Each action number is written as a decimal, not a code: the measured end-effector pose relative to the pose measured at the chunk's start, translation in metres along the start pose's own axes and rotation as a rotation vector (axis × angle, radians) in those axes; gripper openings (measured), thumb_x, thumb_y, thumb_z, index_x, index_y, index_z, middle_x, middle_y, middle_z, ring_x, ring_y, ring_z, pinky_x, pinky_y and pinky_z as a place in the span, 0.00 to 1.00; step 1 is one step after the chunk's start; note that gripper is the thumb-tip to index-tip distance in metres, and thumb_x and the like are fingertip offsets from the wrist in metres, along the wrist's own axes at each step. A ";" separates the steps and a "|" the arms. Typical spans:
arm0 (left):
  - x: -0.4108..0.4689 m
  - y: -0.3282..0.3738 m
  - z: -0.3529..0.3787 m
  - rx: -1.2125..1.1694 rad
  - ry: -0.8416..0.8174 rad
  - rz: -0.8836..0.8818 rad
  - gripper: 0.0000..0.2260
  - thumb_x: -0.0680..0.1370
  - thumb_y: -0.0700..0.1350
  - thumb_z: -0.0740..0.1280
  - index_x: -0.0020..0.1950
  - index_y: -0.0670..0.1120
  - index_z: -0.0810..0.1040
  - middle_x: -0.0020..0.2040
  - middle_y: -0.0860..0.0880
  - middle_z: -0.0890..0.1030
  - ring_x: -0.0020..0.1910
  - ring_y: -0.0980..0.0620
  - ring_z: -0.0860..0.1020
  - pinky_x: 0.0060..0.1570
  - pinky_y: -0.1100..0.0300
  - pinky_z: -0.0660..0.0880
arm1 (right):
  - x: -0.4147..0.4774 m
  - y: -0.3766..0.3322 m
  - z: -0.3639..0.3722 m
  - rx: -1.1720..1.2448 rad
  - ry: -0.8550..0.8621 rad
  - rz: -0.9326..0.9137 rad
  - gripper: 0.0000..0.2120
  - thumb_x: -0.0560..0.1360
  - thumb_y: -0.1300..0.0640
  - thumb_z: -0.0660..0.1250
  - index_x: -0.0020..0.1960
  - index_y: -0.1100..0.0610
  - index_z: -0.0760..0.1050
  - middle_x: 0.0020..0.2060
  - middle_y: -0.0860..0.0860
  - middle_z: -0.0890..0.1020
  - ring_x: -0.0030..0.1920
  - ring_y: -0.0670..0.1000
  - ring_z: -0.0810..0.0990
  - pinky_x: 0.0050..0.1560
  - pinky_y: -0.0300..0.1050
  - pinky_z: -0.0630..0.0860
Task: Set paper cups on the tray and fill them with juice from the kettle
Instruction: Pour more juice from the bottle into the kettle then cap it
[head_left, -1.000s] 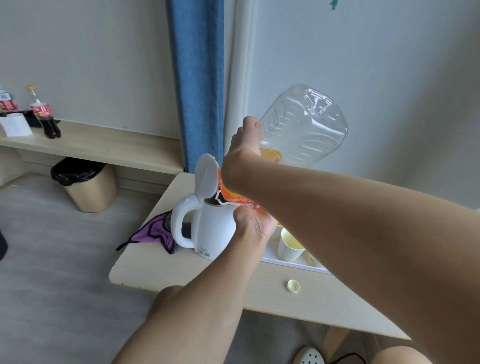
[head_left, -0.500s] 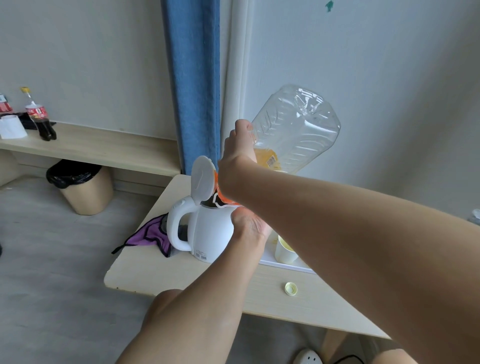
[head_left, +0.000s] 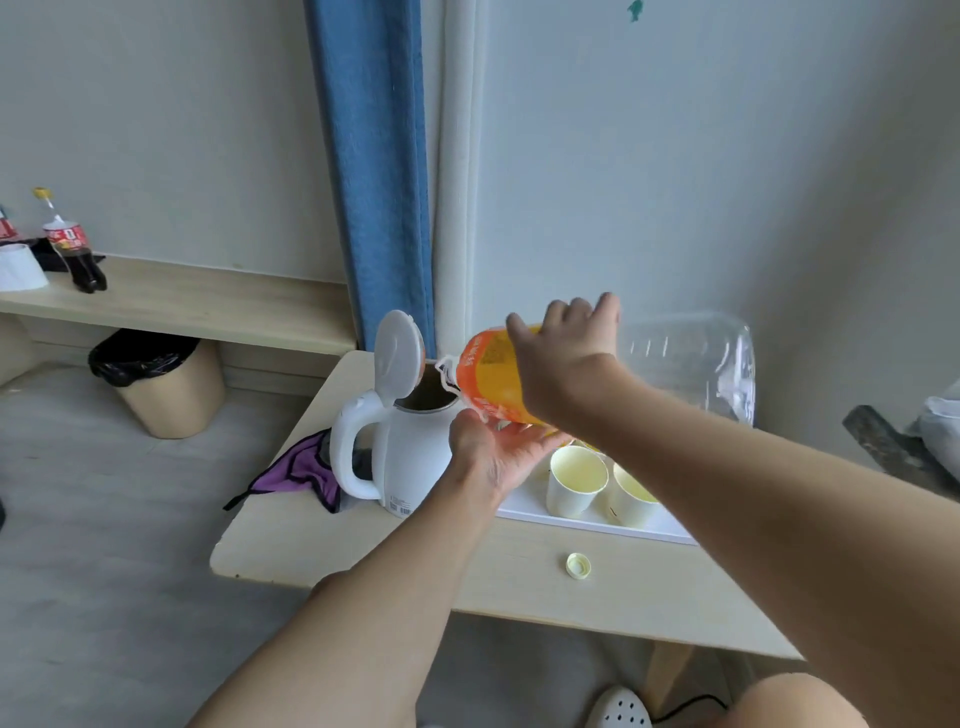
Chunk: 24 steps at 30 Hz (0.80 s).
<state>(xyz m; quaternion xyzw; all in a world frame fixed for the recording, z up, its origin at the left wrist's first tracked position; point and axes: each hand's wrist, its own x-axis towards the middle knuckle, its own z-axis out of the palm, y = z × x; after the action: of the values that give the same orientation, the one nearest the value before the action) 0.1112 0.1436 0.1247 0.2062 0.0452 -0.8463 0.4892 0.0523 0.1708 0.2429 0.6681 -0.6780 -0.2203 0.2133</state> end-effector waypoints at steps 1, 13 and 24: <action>-0.002 0.001 -0.002 0.040 -0.039 -0.017 0.20 0.85 0.46 0.52 0.61 0.41 0.82 0.60 0.35 0.84 0.59 0.30 0.82 0.50 0.26 0.79 | -0.001 0.003 0.007 0.104 -0.006 0.029 0.34 0.71 0.50 0.64 0.75 0.49 0.55 0.63 0.59 0.70 0.62 0.61 0.70 0.62 0.57 0.62; -0.072 0.033 0.039 1.234 -0.214 0.299 0.04 0.80 0.54 0.67 0.53 0.59 0.81 0.48 0.53 0.86 0.52 0.50 0.82 0.54 0.44 0.77 | -0.057 0.029 0.106 1.747 -0.024 -0.089 0.50 0.63 0.64 0.82 0.73 0.47 0.54 0.56 0.45 0.76 0.54 0.44 0.79 0.44 0.33 0.78; -0.073 0.028 0.014 1.584 -0.106 0.334 0.30 0.71 0.51 0.80 0.70 0.57 0.73 0.62 0.50 0.83 0.63 0.48 0.81 0.58 0.42 0.81 | -0.052 -0.011 0.162 1.759 -0.128 -0.219 0.50 0.65 0.65 0.80 0.75 0.48 0.54 0.59 0.47 0.78 0.60 0.47 0.79 0.52 0.42 0.81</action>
<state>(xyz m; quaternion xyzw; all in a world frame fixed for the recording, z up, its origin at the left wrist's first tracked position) 0.1627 0.1840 0.1694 0.4551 -0.6218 -0.5517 0.3193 -0.0327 0.2253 0.1057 0.6376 -0.5447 0.3241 -0.4379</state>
